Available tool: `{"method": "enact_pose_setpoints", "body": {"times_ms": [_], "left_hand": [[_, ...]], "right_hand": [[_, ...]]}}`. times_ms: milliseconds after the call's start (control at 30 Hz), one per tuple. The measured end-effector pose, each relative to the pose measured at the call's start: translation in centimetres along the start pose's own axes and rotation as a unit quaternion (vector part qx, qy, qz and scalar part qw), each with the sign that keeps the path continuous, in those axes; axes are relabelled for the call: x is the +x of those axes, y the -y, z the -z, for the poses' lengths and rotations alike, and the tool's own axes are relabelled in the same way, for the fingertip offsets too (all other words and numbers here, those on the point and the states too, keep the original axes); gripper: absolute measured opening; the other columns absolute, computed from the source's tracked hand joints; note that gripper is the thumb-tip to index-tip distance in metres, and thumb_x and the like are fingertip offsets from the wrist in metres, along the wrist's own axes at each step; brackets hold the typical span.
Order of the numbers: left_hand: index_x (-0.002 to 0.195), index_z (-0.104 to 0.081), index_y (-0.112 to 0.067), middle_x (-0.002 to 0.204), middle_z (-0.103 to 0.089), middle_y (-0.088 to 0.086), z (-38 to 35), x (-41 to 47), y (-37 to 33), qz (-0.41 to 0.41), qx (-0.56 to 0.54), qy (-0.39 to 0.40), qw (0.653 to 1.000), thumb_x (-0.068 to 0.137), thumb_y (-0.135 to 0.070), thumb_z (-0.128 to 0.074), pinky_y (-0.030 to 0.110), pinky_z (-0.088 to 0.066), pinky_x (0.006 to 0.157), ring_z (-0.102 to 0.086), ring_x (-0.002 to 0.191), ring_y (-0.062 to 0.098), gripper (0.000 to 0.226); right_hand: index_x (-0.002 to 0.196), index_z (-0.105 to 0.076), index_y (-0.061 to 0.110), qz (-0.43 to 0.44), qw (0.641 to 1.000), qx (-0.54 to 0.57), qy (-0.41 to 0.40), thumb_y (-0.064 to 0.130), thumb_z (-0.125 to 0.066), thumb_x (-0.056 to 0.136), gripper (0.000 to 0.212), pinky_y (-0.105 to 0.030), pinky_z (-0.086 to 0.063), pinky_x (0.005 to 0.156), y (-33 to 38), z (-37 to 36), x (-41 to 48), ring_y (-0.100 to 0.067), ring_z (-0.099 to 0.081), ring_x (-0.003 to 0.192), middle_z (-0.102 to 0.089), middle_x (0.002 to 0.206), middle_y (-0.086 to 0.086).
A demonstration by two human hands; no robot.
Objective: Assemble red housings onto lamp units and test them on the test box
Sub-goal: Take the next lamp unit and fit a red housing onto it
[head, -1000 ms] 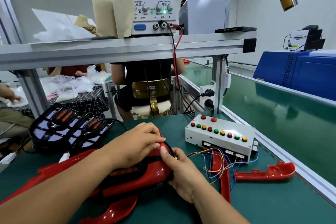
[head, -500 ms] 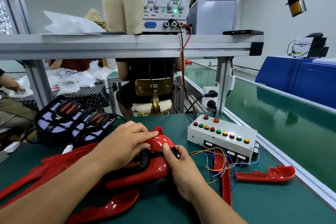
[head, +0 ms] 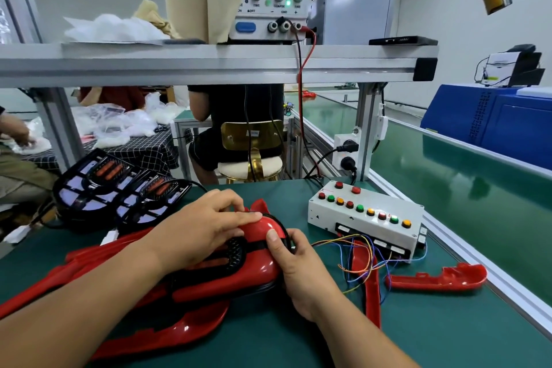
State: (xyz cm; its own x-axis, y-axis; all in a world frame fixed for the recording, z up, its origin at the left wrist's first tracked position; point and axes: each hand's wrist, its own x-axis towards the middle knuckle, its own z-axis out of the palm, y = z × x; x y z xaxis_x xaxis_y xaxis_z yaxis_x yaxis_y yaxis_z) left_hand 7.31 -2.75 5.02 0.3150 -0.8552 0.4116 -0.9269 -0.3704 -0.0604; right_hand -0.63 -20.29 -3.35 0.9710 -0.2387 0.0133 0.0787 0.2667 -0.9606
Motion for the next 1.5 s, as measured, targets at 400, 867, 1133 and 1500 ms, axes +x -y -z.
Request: {"method": "enact_pose_setpoints", "body": {"times_ms": [400, 867, 1133, 1500], "left_hand": [[0.128, -0.061, -0.042, 0.114, -0.056, -0.004, -0.7, -0.5, 0.3, 0.043, 0.010, -0.028, 0.999, 0.094, -0.042, -0.046, 0.038, -0.050, 0.080, -0.054, 0.092, 0.019, 0.037], [0.110, -0.055, -0.051, 0.114, -0.061, -0.020, -2.4, -5.2, 0.7, 0.382, -0.342, -0.119, 0.850, 0.078, -0.065, -0.040, 0.022, -0.042, 0.091, -0.056, 0.110, 0.003, 0.038], [0.100, -0.058, -0.036, 0.093, -0.064, -0.011, -3.0, -4.3, -3.6, 0.467, -0.338, -0.266, 0.773, 0.075, -0.070, -0.044, 0.016, -0.040, 0.066, -0.059, 0.086, 0.000, 0.044], [0.110, -0.052, -0.022, 0.091, -0.058, -0.009, -3.7, -4.1, -4.3, 0.485, -0.296, -0.279, 0.775, 0.095, -0.048, -0.045, 0.012, -0.040, 0.055, -0.060, 0.078, 0.002, 0.030]], "right_hand": [[0.104, -0.055, 0.010, 0.008, 1.000, 0.028, 0.003, 0.049, -0.073, 0.070, 0.055, -0.060, -0.049, 0.090, 0.4, -0.3, -0.2, -0.030, -0.061, 0.085, -0.065, 0.108, -0.030], [0.106, -0.059, 0.010, -0.006, 0.999, 0.017, -0.031, 0.045, -0.067, 0.083, 0.044, -0.053, -0.053, 0.088, 0.3, -0.4, 0.0, -0.027, -0.067, 0.083, -0.073, 0.099, -0.018], [0.095, -0.068, 0.017, 0.032, 0.996, -0.008, -0.088, 0.043, -0.063, 0.090, 0.027, -0.041, -0.059, 0.075, 0.1, -1.1, 0.1, -0.026, -0.073, 0.082, -0.076, 0.087, -0.007], [0.096, -0.064, 0.014, 0.053, 0.994, -0.039, -0.087, 0.057, -0.066, 0.072, 0.049, -0.050, -0.060, 0.076, 0.3, -1.2, -0.1, -0.030, -0.073, 0.081, -0.075, 0.086, -0.009]]}}
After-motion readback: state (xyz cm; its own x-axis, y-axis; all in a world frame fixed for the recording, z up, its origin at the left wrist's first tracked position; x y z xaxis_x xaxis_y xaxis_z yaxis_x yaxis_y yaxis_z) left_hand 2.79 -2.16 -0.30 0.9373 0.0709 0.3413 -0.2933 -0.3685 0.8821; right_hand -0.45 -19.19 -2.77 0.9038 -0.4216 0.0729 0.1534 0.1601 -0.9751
